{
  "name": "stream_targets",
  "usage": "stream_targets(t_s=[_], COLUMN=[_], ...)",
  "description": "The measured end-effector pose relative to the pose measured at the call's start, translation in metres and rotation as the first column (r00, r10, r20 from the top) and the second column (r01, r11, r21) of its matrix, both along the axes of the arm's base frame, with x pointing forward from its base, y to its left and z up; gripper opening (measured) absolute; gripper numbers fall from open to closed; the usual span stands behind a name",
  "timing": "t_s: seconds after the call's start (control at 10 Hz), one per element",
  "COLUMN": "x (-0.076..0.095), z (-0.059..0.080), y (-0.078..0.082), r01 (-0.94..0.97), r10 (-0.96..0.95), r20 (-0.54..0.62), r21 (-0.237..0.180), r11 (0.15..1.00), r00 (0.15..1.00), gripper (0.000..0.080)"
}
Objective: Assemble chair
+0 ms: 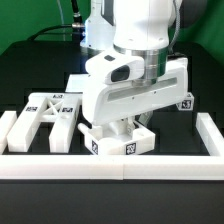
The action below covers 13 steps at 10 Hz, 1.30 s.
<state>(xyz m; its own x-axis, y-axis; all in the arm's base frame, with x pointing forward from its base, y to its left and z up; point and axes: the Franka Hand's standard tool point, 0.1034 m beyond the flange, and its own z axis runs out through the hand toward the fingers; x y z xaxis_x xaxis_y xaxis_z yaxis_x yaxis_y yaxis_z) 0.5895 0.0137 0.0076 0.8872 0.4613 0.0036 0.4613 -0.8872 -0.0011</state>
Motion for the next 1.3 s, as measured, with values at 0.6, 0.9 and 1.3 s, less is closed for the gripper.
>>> stream_targets(t_s=[0.6,0.9,1.3], x=[0.003,0.017,0.017], z=[0.001,0.001,0.000], y=[0.021,0.047,0.047], r01=[0.136,0.248,0.247], r10=[-0.136,-0.248,-0.247], r20=[-0.007,0.008,0.008], r21=[0.000,0.004,0.005], r11=[0.991,0.969,0.969], r00=[0.991,0.969,0.969], gripper=[0.0034,0.0034,0.0034])
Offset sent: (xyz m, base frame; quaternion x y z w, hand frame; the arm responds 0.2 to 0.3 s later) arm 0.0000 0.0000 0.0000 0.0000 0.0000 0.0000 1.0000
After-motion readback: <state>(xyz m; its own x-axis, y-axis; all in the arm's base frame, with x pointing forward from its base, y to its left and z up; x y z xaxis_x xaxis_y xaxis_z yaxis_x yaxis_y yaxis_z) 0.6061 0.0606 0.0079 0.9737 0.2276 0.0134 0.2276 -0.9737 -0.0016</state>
